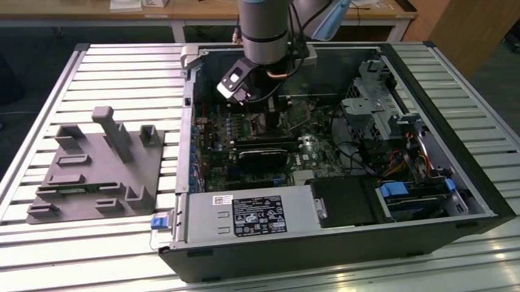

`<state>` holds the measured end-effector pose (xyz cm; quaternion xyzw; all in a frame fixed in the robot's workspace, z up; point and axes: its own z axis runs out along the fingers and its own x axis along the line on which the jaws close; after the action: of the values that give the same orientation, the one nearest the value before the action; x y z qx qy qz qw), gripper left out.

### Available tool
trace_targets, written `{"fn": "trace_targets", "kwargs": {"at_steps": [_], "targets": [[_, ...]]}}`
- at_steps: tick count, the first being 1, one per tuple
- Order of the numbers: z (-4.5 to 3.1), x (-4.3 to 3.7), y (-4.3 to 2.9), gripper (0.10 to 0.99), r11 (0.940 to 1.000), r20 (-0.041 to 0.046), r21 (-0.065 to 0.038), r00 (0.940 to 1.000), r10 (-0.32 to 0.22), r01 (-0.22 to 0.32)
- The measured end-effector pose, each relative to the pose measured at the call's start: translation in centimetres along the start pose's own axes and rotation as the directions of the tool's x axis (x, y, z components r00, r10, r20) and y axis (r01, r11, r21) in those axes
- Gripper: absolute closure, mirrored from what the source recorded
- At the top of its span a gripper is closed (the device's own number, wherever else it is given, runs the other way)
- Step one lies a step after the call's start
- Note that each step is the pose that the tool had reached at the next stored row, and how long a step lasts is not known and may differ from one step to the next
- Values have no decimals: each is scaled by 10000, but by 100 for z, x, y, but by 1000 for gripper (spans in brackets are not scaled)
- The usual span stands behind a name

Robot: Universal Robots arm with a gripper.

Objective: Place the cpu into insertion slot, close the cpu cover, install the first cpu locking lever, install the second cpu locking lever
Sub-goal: 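Place the cpu into insertion slot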

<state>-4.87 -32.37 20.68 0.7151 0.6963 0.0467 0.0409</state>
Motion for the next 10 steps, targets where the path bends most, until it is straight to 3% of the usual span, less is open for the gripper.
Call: {"fn": "trace_targets", "kwargs": {"at_steps": [10], "targets": [[88,2,-28,549,9996,24,-2,9996,275,-275]]}}
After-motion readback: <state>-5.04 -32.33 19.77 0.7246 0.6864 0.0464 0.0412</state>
